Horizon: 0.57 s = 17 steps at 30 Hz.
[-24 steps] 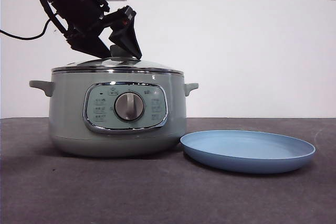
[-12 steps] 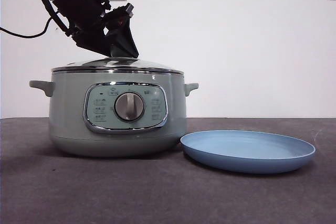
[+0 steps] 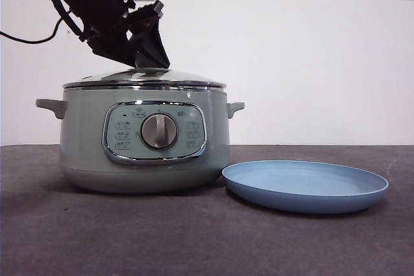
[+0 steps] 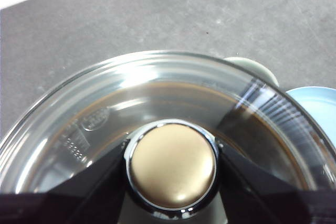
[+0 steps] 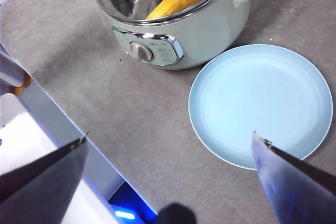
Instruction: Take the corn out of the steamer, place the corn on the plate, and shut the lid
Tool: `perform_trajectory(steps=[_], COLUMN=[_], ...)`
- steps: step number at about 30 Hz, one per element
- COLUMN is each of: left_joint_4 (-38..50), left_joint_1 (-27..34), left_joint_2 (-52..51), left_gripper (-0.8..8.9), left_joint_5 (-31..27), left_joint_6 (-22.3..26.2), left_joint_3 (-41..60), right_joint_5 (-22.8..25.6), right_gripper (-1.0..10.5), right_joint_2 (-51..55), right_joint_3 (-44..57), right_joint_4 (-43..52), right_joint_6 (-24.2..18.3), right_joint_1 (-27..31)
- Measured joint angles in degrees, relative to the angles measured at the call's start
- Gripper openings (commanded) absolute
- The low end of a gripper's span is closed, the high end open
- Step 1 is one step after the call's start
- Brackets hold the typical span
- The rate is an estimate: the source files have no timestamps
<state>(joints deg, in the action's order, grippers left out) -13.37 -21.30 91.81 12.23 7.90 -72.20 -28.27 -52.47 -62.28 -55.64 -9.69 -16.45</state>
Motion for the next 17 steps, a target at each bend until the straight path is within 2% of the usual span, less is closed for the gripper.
perform_trajectory(steps=[8,11,17], left_joint_4=[-5.25,-6.36,-12.94], left_joint_1=[0.00,0.00,0.00], left_joint_2=[-4.52,-7.63,-16.09], left_gripper=[-0.08,-0.08,-0.08], left_joint_5=[-0.07,-0.04,-0.04], left_joint_6=[-0.07,-0.07,-0.09], left_joint_3=[-4.04,-4.35,-4.35], right_joint_5=[0.00,-0.02,0.00], right_gripper=[6.6,6.6,6.6], right_joint_2=[-0.74,-1.68,-5.35], right_joint_3=[0.00,0.00,0.00], right_joint_4=[2.78,6.36,15.65], right_joint_6=[0.87,2.58,8.87], right_joint_1=[0.00,0.00,-0.66])
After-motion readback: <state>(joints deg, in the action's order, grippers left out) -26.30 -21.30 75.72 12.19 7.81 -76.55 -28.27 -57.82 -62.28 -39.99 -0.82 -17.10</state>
